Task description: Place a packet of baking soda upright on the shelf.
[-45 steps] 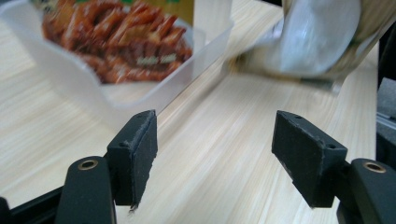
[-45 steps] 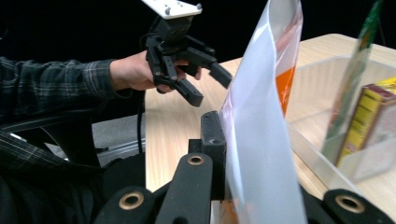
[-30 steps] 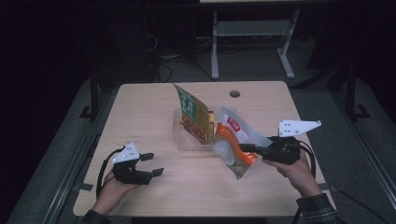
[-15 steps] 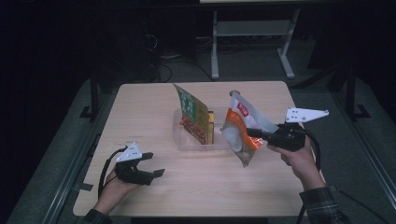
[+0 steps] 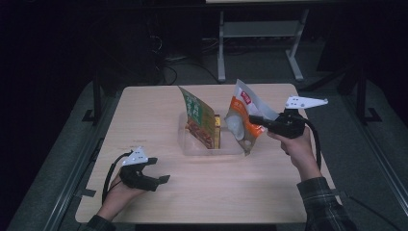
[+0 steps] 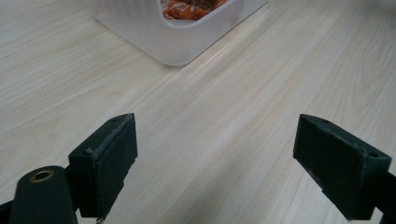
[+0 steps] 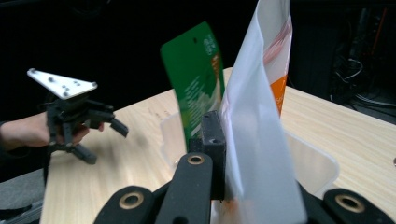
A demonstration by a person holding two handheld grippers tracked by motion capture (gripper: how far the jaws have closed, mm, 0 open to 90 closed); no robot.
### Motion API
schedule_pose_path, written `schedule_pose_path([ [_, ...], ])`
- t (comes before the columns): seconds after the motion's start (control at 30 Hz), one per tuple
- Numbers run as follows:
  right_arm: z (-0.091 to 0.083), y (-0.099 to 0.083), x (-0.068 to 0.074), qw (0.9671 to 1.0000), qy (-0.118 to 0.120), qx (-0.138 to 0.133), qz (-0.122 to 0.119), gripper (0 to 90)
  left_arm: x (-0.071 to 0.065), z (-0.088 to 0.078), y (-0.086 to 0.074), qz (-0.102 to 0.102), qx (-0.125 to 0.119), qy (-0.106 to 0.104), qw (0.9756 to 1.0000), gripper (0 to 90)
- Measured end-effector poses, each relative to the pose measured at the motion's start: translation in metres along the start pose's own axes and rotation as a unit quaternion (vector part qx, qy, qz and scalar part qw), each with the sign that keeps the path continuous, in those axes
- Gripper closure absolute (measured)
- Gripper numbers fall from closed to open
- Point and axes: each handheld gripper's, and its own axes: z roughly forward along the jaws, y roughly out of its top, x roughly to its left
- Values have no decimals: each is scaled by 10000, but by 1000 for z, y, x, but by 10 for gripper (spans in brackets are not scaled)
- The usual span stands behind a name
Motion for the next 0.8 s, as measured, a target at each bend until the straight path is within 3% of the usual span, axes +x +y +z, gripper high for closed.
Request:
schedule_pose_path([
  [0.4, 31, 4, -19, 9999, -50, 65, 88, 900, -2, 4, 0, 18, 89, -41, 10000, 133],
  [0.8, 42, 3, -27, 9994, -247, 252, 46, 900, -2, 3, 0, -26, 79, -51, 10000, 133],
])
